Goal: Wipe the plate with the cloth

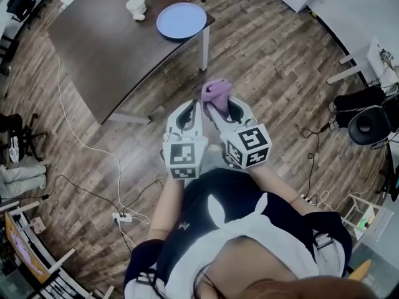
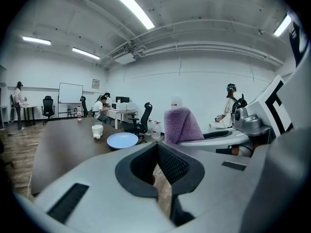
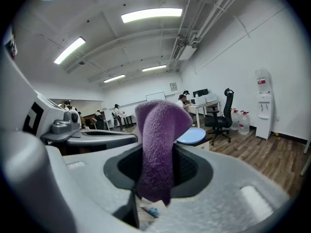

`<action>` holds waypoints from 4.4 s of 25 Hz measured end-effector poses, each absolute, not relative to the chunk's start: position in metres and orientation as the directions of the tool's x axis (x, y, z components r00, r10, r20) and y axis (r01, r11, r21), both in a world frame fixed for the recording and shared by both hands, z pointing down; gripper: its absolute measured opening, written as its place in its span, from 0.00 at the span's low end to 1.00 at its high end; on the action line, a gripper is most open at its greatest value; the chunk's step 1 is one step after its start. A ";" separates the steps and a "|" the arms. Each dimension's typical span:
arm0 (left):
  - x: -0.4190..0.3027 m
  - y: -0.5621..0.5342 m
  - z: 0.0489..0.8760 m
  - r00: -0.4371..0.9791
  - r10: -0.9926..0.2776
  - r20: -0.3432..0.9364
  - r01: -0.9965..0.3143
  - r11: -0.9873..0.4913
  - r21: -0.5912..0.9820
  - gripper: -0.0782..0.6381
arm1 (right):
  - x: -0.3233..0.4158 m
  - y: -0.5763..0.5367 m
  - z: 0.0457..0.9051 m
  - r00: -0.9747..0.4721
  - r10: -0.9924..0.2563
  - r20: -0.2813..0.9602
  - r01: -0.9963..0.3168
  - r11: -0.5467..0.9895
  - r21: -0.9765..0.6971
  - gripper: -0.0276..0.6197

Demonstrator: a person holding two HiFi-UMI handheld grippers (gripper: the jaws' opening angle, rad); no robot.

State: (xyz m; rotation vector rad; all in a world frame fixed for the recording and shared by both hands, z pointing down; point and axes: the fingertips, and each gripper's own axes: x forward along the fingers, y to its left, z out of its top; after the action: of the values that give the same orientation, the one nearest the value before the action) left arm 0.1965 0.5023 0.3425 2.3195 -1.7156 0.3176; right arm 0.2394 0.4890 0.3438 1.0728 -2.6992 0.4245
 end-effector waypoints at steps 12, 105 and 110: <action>0.147 0.414 0.358 0.330 -0.879 0.344 -0.943 -0.324 0.078 0.12 | 0.196 0.403 0.358 -0.677 -0.648 0.349 -0.726 0.666 -0.172 0.26; -0.066 0.006 0.551 0.231 -0.657 0.717 -0.973 -0.155 0.171 0.12 | 0.020 -0.060 0.523 -0.465 -0.381 0.799 -0.577 0.815 0.053 0.26; -0.066 0.007 0.569 0.225 -0.626 0.746 -0.974 -0.145 0.172 0.12 | 0.019 -0.064 0.543 -0.409 -0.364 0.837 -0.559 0.825 0.085 0.26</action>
State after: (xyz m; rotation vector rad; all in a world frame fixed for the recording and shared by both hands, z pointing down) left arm -0.0658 0.0072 0.5687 1.8548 -1.4754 0.6886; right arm 0.0185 -0.0639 0.5431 0.6792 -2.0432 0.2557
